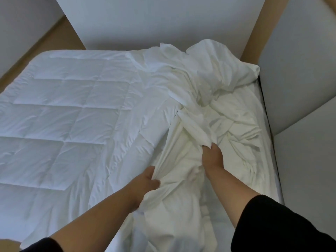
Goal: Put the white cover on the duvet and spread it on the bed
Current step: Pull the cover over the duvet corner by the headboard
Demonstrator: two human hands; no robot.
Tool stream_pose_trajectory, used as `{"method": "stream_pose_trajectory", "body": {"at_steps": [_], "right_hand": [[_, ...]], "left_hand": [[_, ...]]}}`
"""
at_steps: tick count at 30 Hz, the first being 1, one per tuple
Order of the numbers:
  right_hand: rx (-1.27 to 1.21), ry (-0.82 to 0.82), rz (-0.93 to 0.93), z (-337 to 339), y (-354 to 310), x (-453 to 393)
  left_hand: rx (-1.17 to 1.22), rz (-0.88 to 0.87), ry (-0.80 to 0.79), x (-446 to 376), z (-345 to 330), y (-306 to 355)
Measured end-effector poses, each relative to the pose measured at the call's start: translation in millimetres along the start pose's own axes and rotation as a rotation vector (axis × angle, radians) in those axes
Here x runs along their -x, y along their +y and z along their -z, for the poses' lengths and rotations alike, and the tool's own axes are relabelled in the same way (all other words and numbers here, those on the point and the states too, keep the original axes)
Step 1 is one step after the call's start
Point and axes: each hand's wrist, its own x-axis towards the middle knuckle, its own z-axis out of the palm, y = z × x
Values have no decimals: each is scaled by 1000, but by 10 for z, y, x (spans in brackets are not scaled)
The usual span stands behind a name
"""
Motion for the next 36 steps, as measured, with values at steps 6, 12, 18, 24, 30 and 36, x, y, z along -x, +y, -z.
{"method": "stream_pose_trajectory", "body": {"at_steps": [6,12,18,24,30,36], "right_hand": [[90,-187,309,463,-653,1017],[579,-760,670,632,-873,2337],[548,-900,298,641,-630,2101],[489,-521,14,468,250,907],[510,-318,-68,234,570,-354],[510,-147,-334,-4,1164,-1105]], "left_hand": [[91,15,144,41,-66,63],[671,-23,4,146,76,787],[540,24,91,36,48,596],[430,46,125,-162,4,274],[87,71,186,-397,-189,-119],[-20,118,182,-510,-173,-634]]}}
